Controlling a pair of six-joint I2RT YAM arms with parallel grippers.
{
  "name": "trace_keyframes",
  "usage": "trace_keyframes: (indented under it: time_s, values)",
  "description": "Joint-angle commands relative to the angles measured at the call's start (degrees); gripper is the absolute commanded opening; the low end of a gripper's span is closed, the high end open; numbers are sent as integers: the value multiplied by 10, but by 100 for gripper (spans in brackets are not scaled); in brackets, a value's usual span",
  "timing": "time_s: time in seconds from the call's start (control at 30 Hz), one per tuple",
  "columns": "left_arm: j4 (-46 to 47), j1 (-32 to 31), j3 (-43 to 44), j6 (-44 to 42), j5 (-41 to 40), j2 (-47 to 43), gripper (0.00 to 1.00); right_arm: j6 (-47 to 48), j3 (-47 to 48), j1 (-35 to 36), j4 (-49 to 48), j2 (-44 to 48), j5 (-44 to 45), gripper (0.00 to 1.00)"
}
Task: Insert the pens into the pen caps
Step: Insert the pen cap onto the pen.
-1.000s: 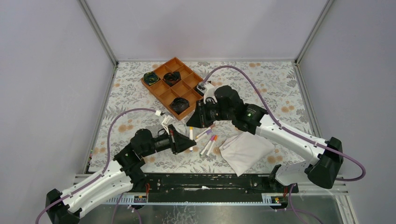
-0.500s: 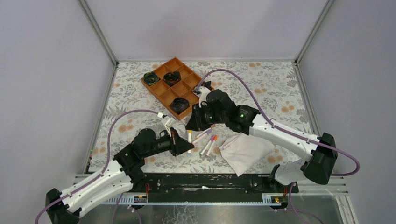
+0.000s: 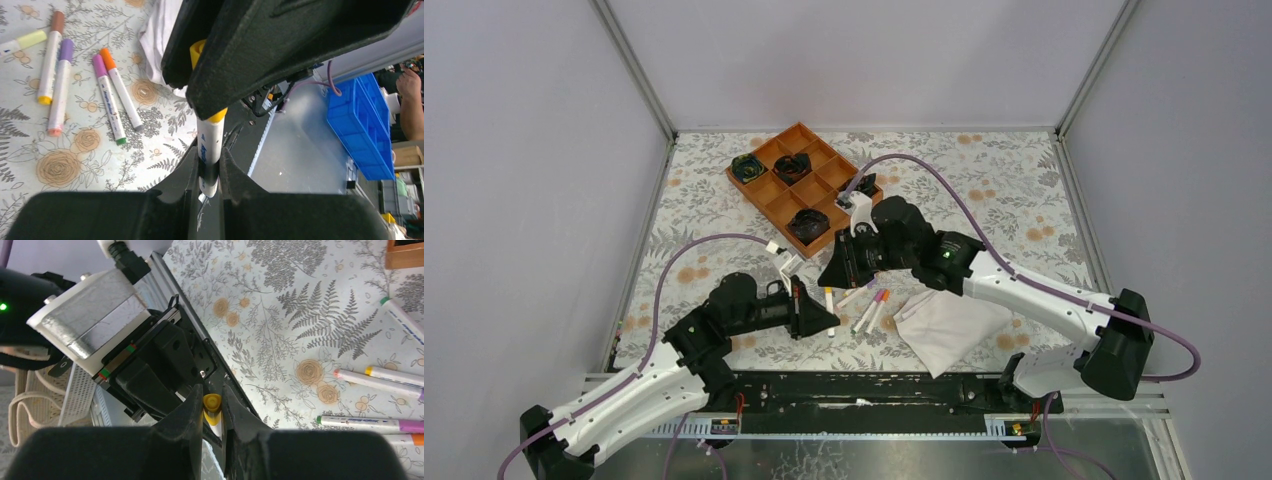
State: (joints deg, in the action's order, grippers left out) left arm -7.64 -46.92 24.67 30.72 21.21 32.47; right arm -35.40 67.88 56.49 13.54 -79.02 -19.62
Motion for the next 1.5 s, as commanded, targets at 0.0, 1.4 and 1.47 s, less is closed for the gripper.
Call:
trace_keyframes:
  time_s: [0.0, 1.4, 1.47]
  values:
    - [171, 21, 60, -10, -46, -5, 0, 4, -48, 57, 115, 11, -187, 0]
    - [106, 101, 116, -105, -40, 84, 0, -73, -104, 87, 143, -14, -121, 0]
    - [101, 101, 112, -104, -43, 83, 0, -68, -102, 87, 138, -10, -115, 0]
